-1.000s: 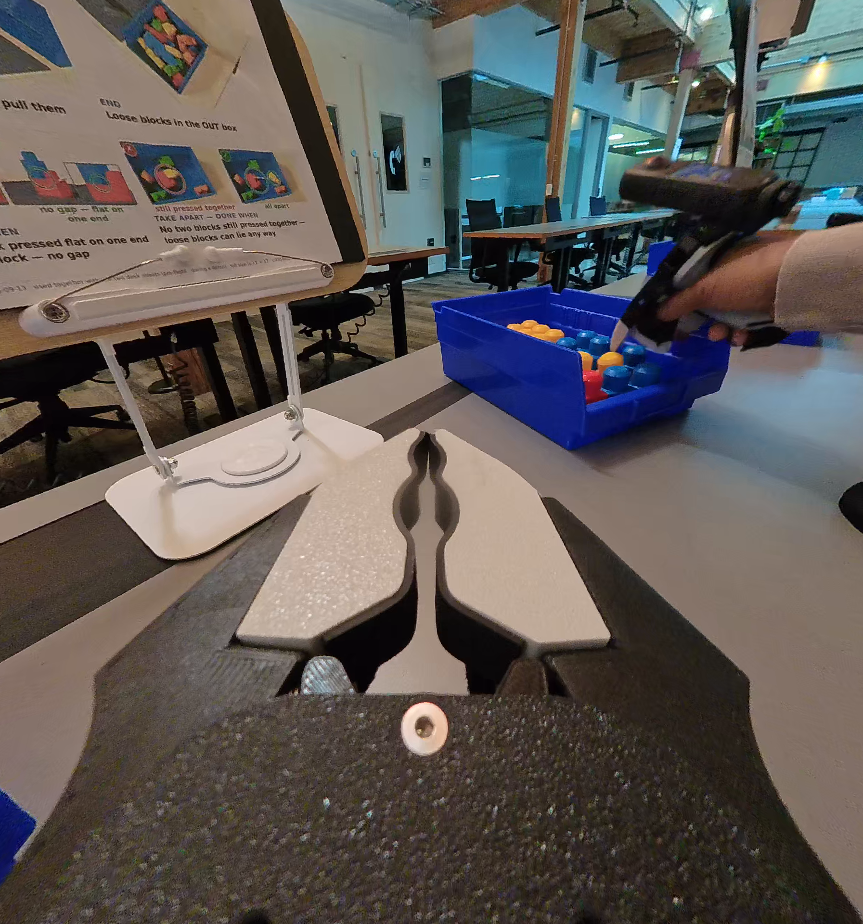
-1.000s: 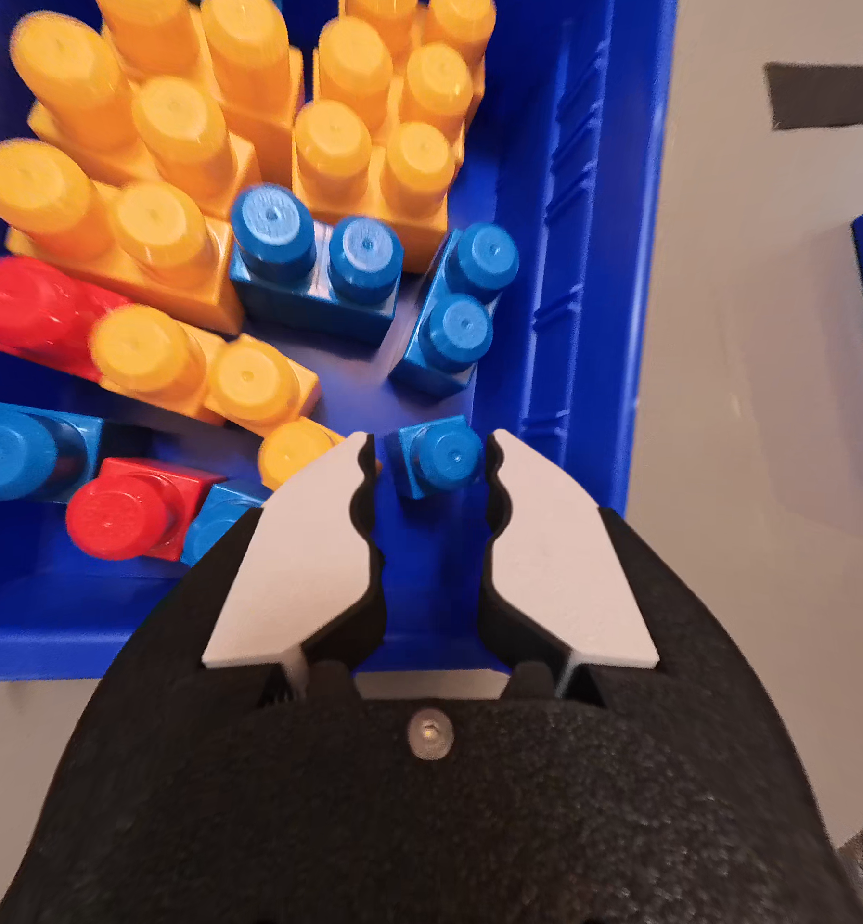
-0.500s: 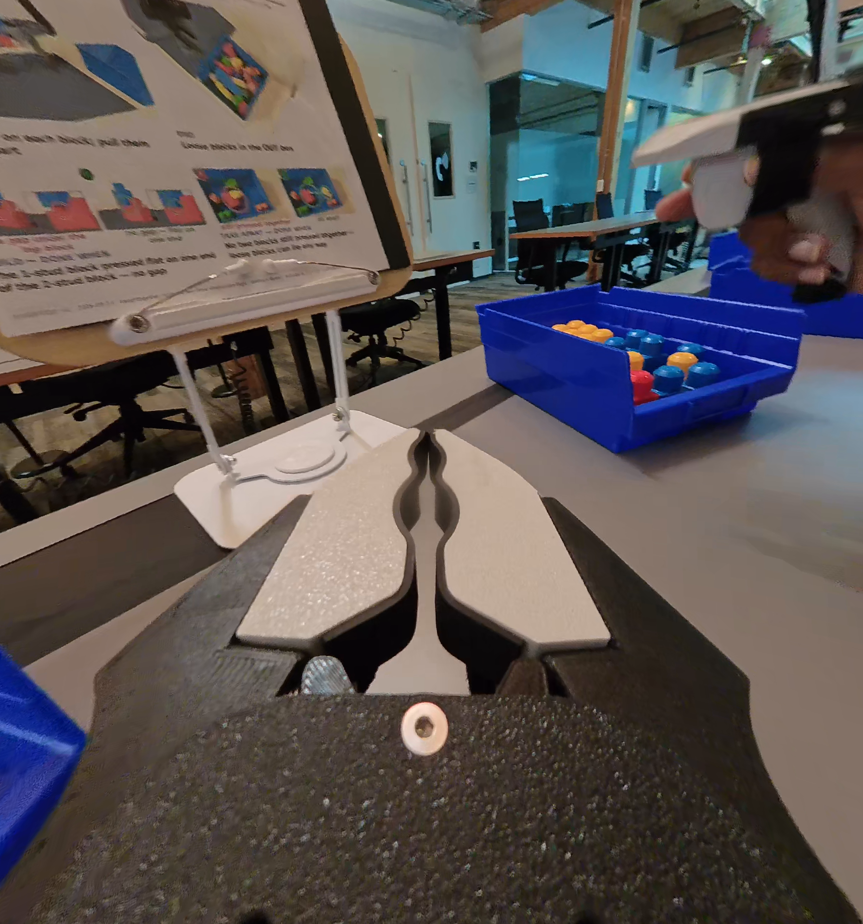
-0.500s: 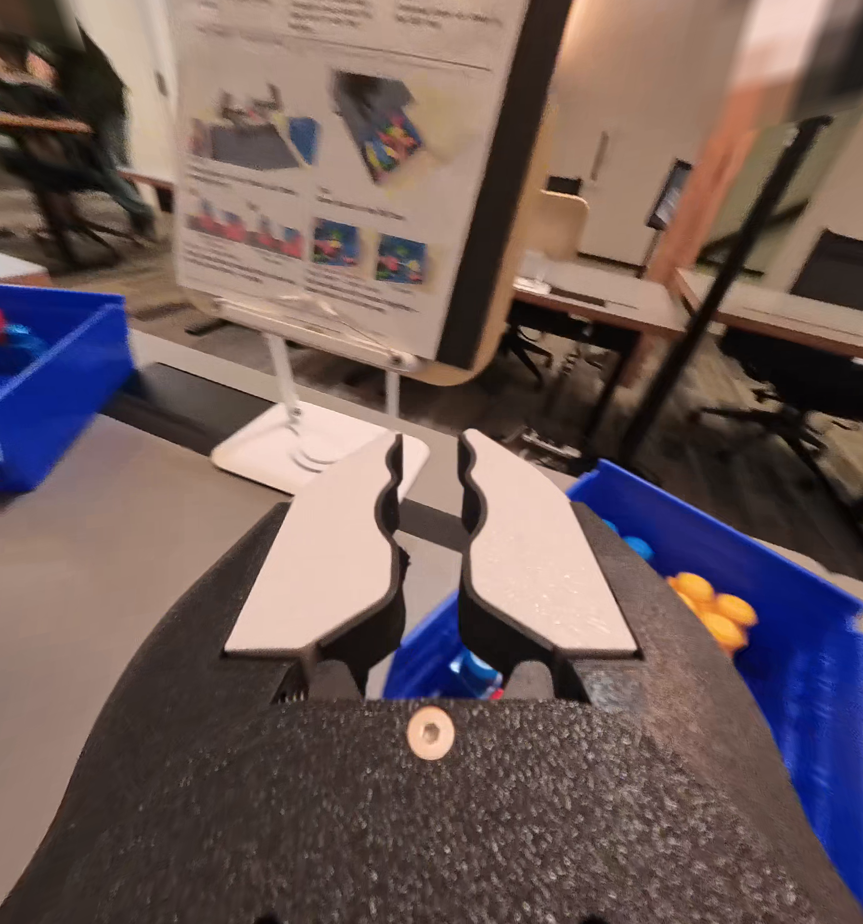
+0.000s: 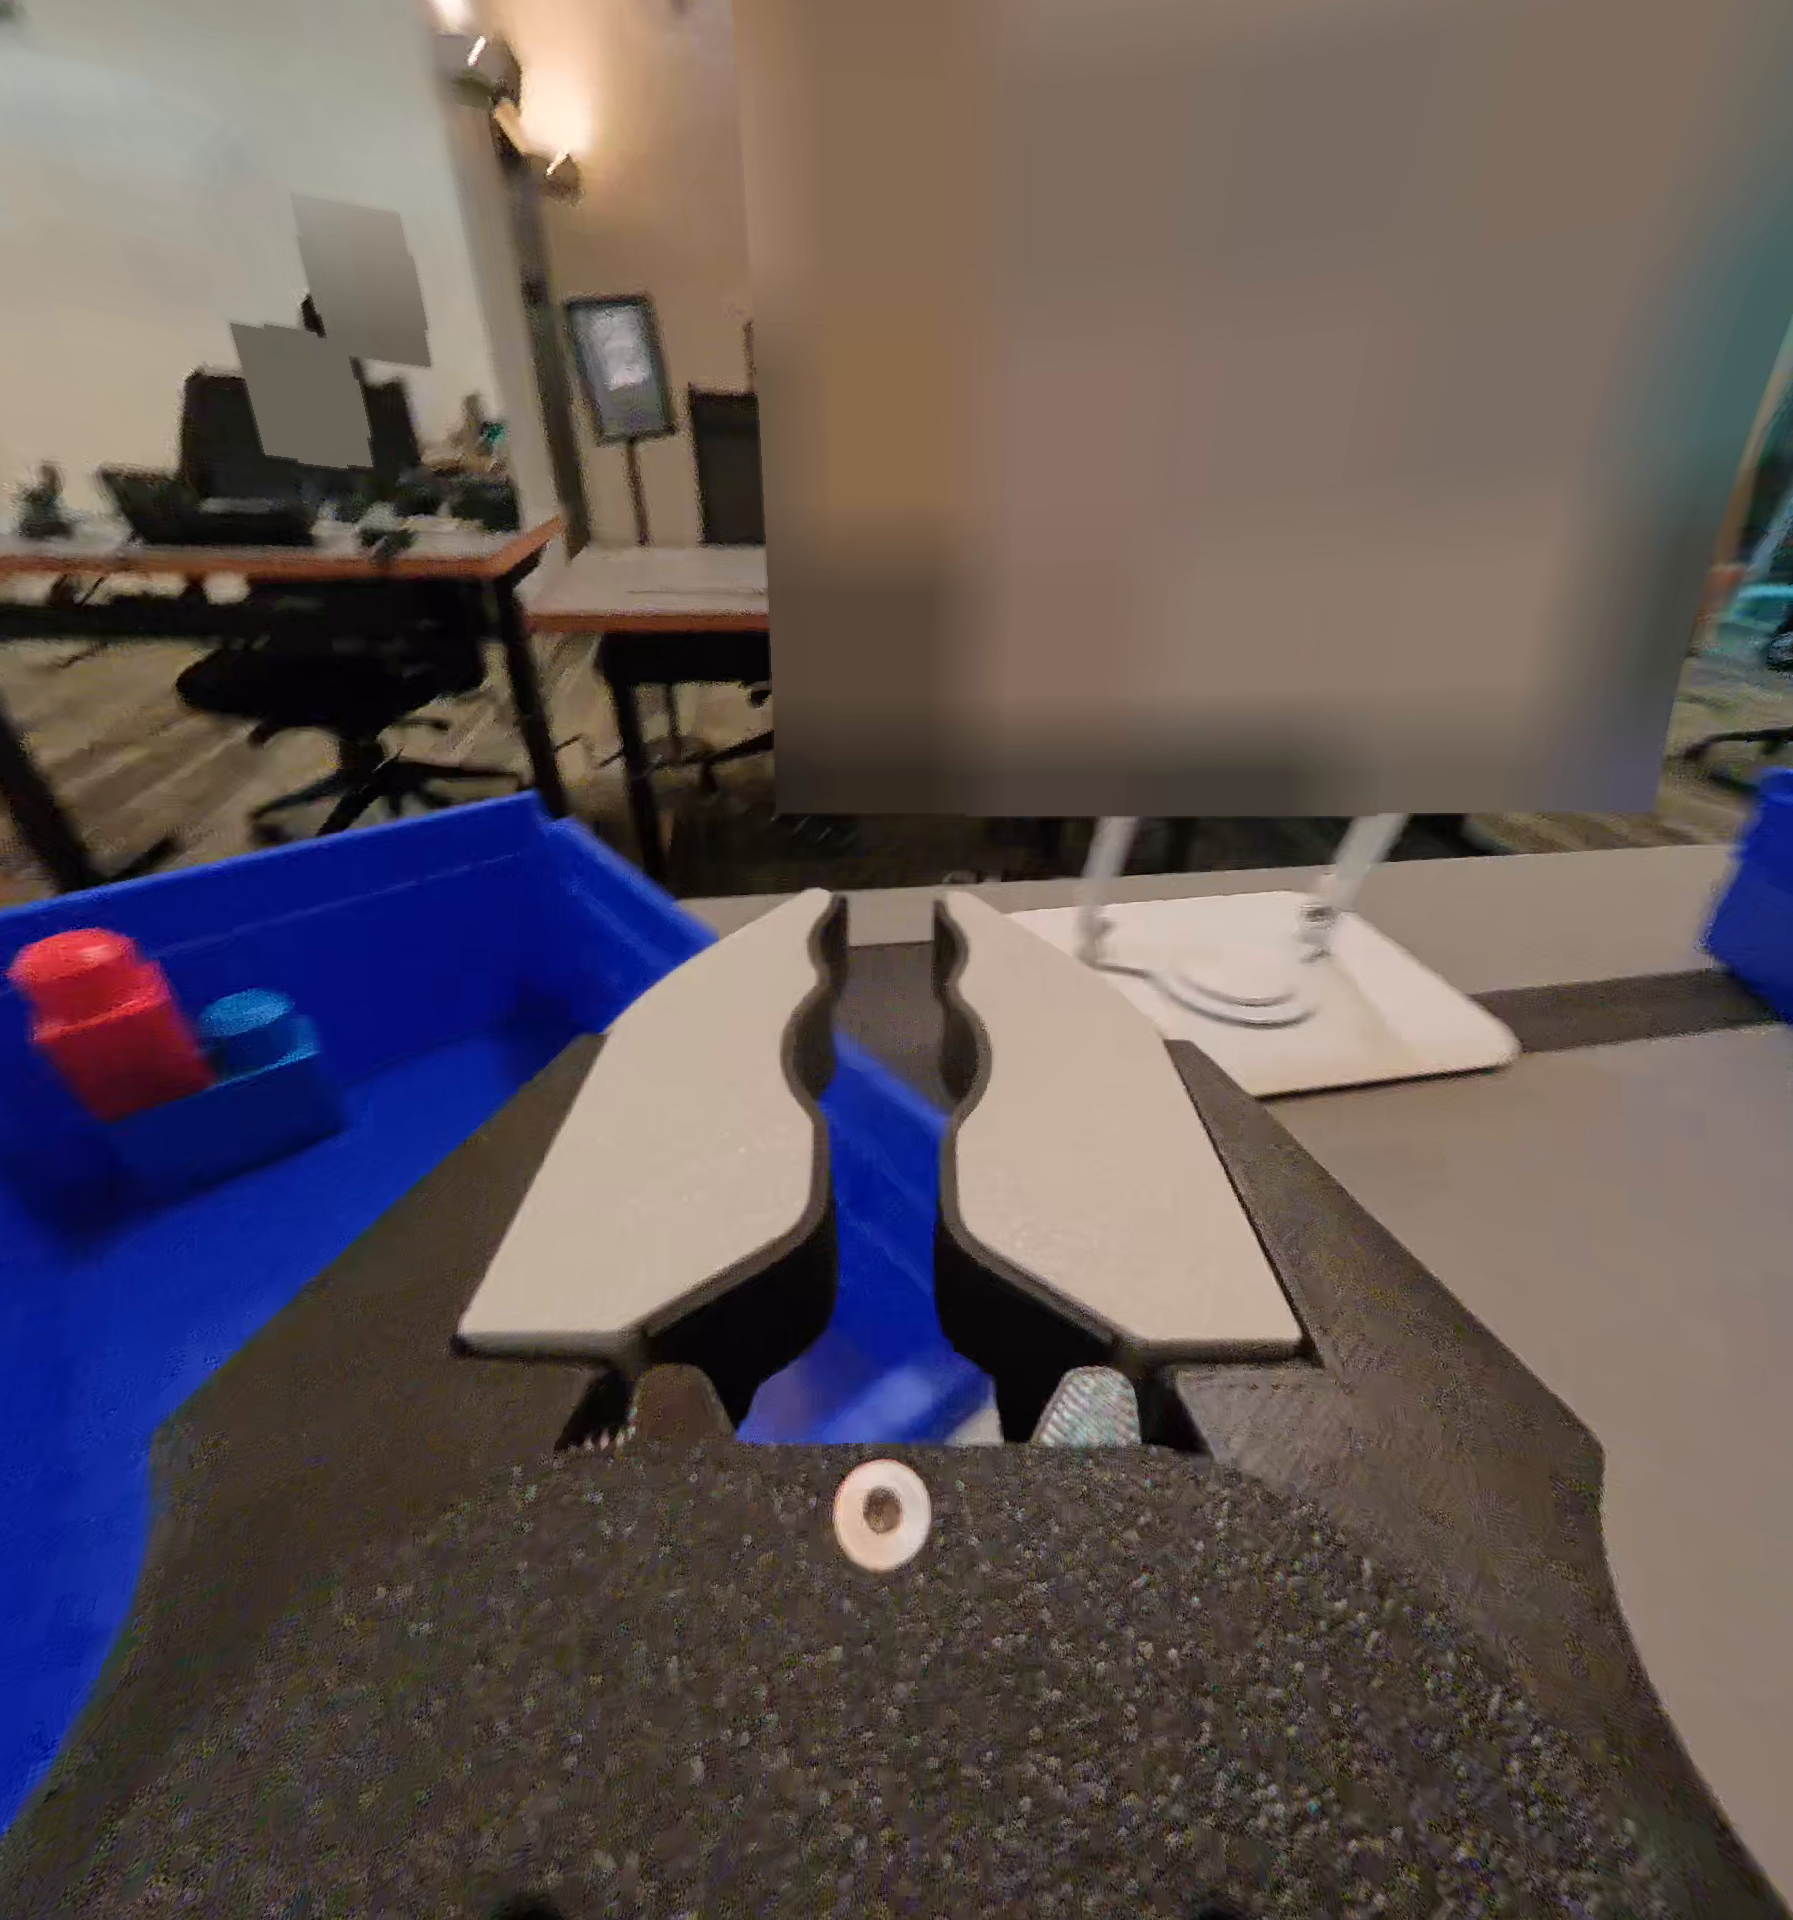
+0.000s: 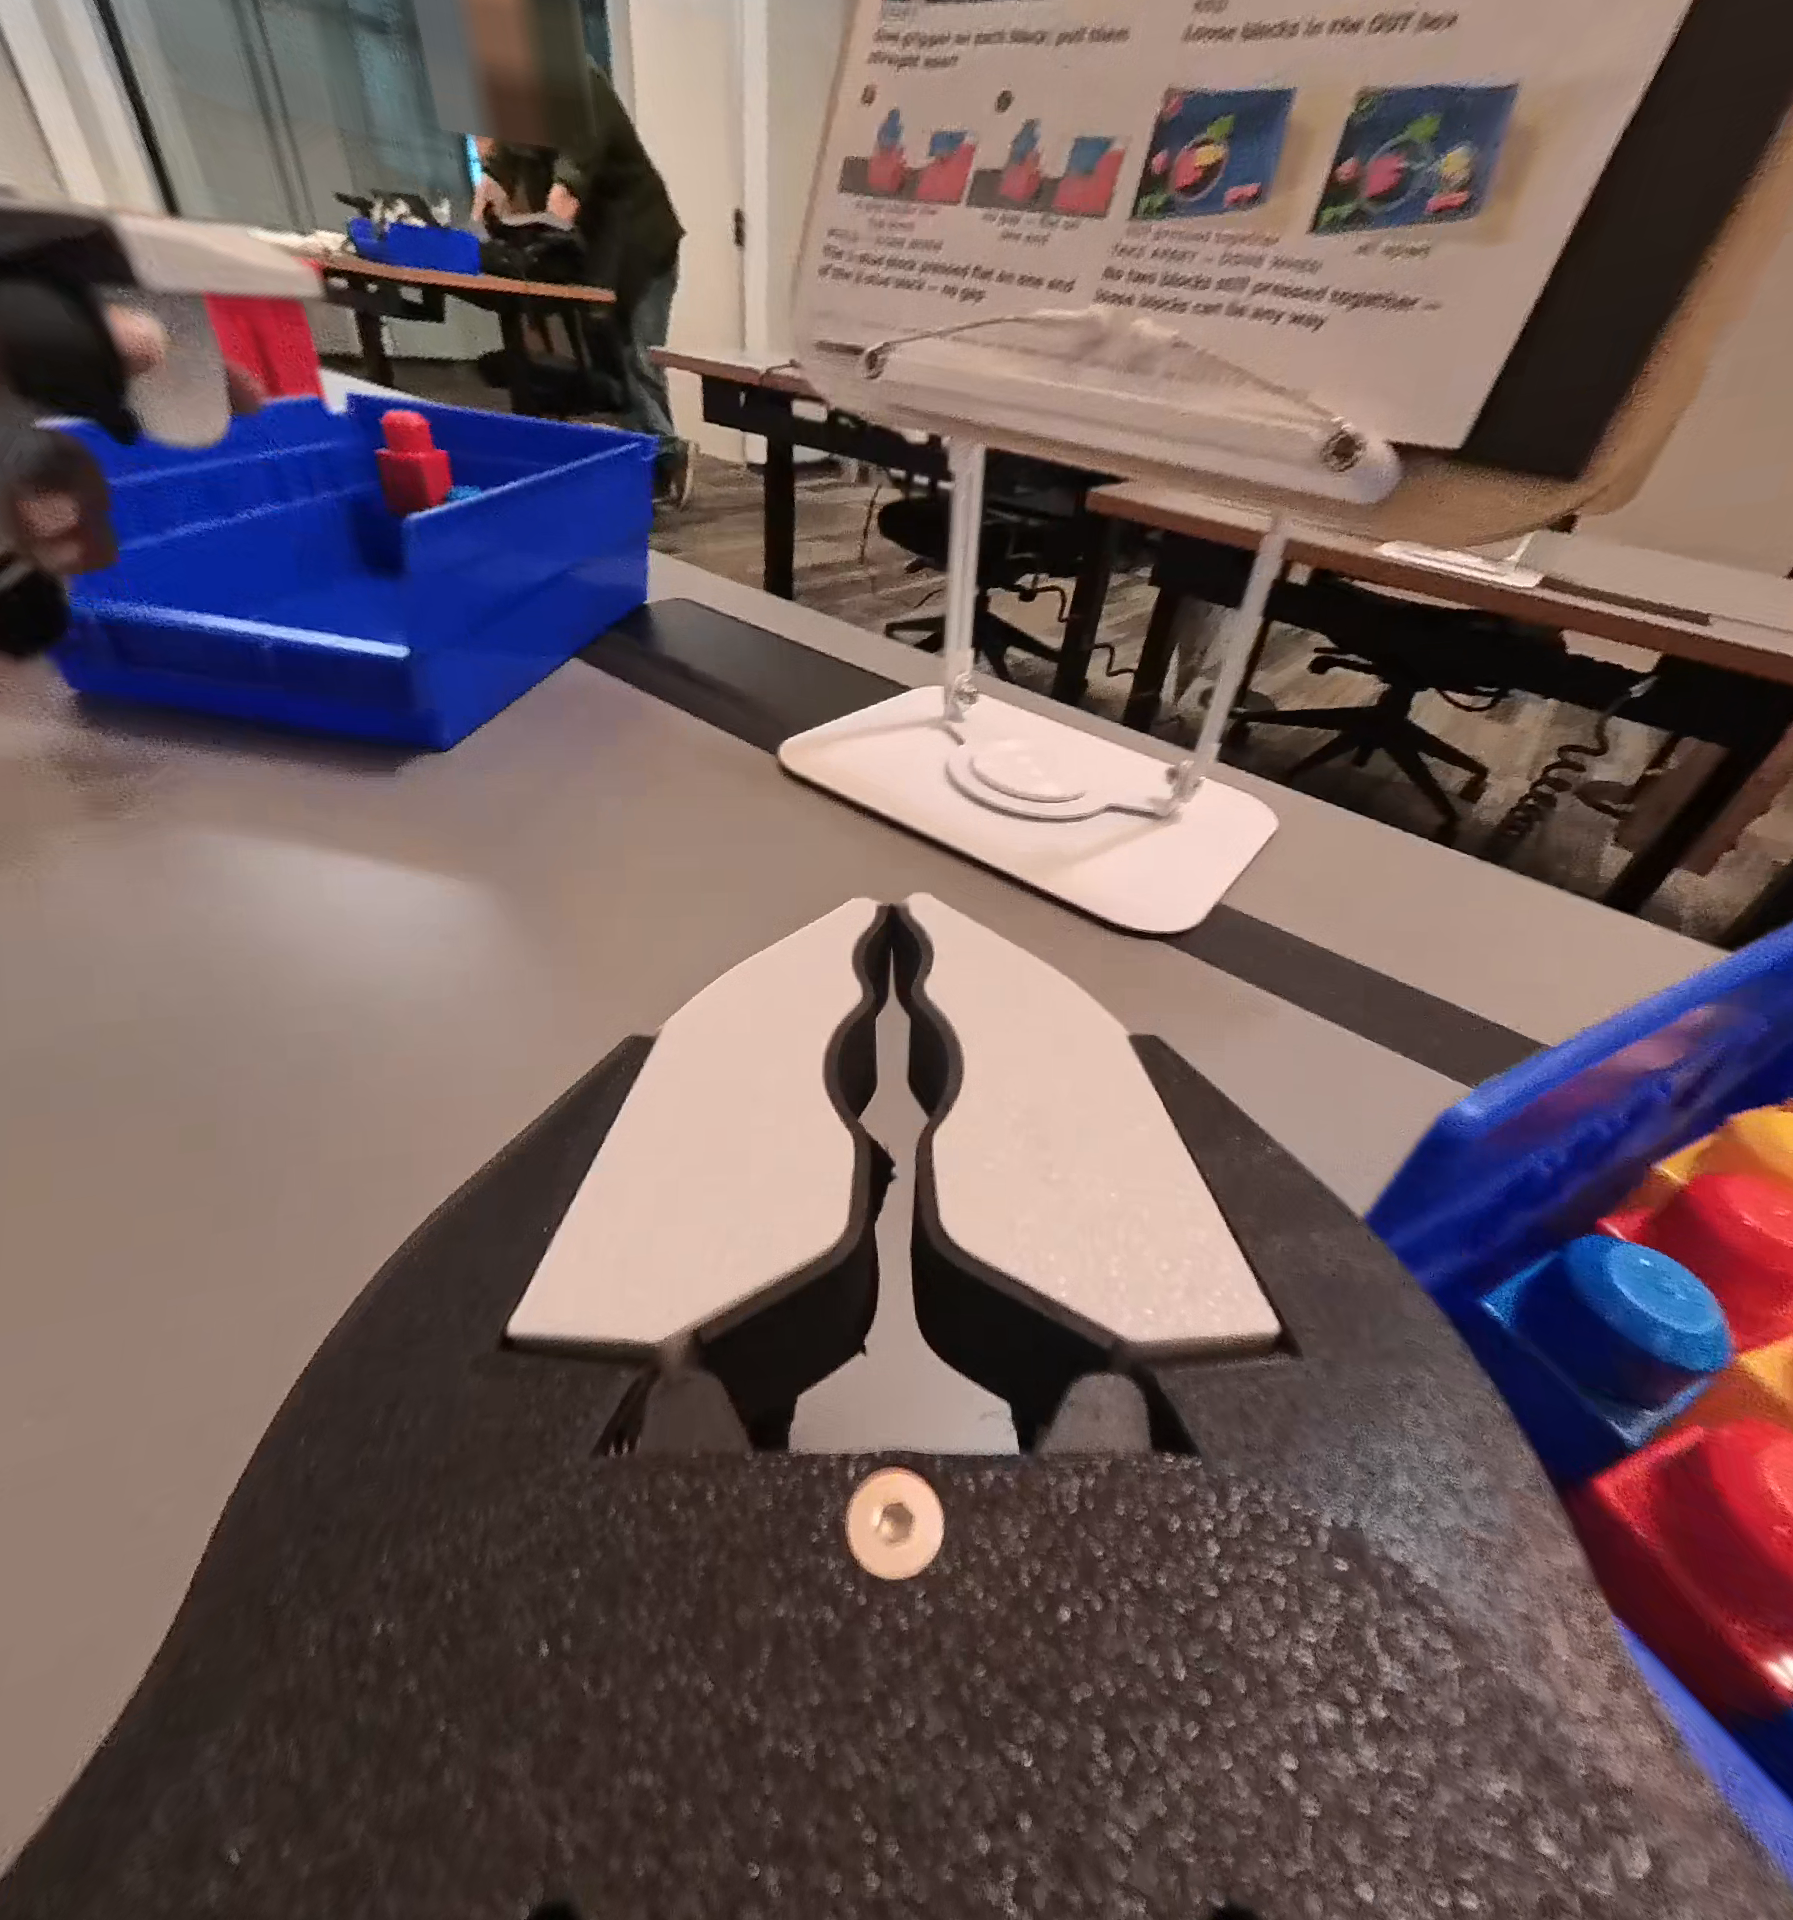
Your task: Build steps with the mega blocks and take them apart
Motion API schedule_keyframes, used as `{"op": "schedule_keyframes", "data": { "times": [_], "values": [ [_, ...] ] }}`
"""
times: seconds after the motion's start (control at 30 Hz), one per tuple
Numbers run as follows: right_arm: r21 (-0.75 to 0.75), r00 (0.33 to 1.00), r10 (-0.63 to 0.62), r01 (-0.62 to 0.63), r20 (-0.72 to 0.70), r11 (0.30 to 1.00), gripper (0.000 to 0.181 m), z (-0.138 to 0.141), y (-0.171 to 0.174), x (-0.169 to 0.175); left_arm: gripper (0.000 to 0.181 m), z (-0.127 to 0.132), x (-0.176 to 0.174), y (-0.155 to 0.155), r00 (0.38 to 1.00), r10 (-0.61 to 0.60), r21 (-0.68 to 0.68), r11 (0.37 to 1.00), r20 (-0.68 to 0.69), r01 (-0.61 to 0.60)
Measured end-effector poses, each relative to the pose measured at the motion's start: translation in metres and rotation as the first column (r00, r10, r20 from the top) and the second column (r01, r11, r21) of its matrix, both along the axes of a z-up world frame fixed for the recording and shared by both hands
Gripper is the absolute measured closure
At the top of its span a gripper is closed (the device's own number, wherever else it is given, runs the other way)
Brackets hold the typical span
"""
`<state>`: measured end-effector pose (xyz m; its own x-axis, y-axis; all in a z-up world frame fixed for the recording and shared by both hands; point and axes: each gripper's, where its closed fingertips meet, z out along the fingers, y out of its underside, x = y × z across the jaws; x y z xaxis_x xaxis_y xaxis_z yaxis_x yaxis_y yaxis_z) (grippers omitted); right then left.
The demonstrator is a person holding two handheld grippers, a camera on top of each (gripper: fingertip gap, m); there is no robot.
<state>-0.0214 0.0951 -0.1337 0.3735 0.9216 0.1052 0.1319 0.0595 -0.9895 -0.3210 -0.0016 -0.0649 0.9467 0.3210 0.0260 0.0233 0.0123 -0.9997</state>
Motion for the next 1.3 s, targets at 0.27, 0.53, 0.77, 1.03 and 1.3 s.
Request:
{"op": "schedule_keyframes", "data": {
  "times": [0.27,0.53,0.77,1.03,1.3],
  "values": [
    [0.008,0.996,0.085,-0.085,0.012,0.996,0.181,-0.004,-0.020,-0.007,0.115,-0.038,-0.184,-0.004,0.883,0.406,-0.196,0.910,0.235,-0.366],
    [0.019,0.990,0.131,-0.132,0.046,0.991,0.181,-0.010,-0.030,-0.005,0.112,-0.073,-0.268,-0.002,0.750,0.658,-0.407,0.702,0.058,-0.585],
    [0.001,0.983,0.172,-0.172,0.064,0.985,0.181,-0.014,-0.035,-0.007,0.118,-0.101,-0.296,0.003,0.699,0.713,-0.542,0.568,-0.051,-0.619],
    [-0.011,0.980,0.189,-0.188,0.063,0.982,0.181,-0.013,-0.035,-0.005,0.142,-0.110,-0.295,0.011,0.771,0.633,-0.595,0.592,-0.074,-0.543],
    [0.005,0.977,0.207,-0.208,0.049,0.978,0.181,-0.008,-0.042,-0.005,0.142,-0.008,-0.199,0.043,0.946,0.290,-0.394,0.861,-0.143,-0.323]
  ]
}}
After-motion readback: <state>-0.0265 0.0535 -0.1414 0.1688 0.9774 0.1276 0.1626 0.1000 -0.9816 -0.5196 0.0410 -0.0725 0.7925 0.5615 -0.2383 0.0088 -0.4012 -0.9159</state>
